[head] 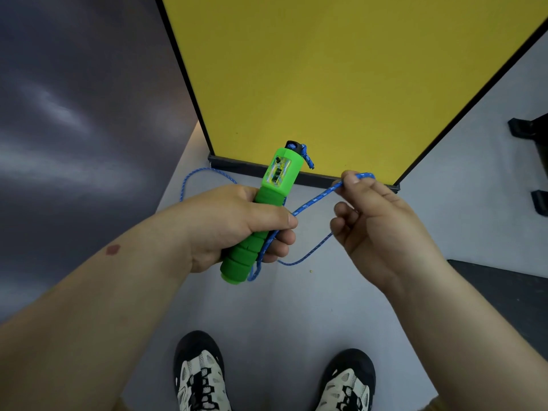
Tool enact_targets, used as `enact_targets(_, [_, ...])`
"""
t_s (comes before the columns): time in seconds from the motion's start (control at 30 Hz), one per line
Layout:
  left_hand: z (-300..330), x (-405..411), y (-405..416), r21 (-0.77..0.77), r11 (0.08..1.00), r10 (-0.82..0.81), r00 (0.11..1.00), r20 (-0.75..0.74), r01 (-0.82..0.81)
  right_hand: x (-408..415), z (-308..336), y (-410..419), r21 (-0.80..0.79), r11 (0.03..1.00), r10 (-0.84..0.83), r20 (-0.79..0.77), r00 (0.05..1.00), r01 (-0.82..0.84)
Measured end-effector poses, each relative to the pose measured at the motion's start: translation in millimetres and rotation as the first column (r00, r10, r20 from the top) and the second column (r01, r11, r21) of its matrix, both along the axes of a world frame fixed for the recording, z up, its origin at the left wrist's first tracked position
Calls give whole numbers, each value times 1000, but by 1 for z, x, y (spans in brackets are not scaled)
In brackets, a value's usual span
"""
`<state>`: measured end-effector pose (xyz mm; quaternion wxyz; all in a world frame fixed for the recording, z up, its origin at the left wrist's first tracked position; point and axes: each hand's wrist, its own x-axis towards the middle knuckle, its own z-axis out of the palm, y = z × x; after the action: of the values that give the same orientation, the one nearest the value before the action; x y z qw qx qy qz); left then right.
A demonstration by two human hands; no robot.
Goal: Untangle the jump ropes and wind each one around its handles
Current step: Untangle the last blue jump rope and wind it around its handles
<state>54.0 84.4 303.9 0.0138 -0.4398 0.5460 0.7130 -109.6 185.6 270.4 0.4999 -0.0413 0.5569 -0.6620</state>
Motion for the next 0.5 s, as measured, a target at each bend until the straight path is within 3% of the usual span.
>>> enact_targets(0.13, [1,0,0,-3,1000,-6,1000,-4,6,3,1,1,6,1000,26,14,1000,-26])
enact_targets(0.37, [2,-1,2,-7,1000,1,1000,-9,-1,24,0,6,-37,949,314,-3,949,-314])
enact_targets(0.5, [1,0,1,-5,1000,-2,1000,-2,1,22,-1,5,-28,966,259,-6,966,-259])
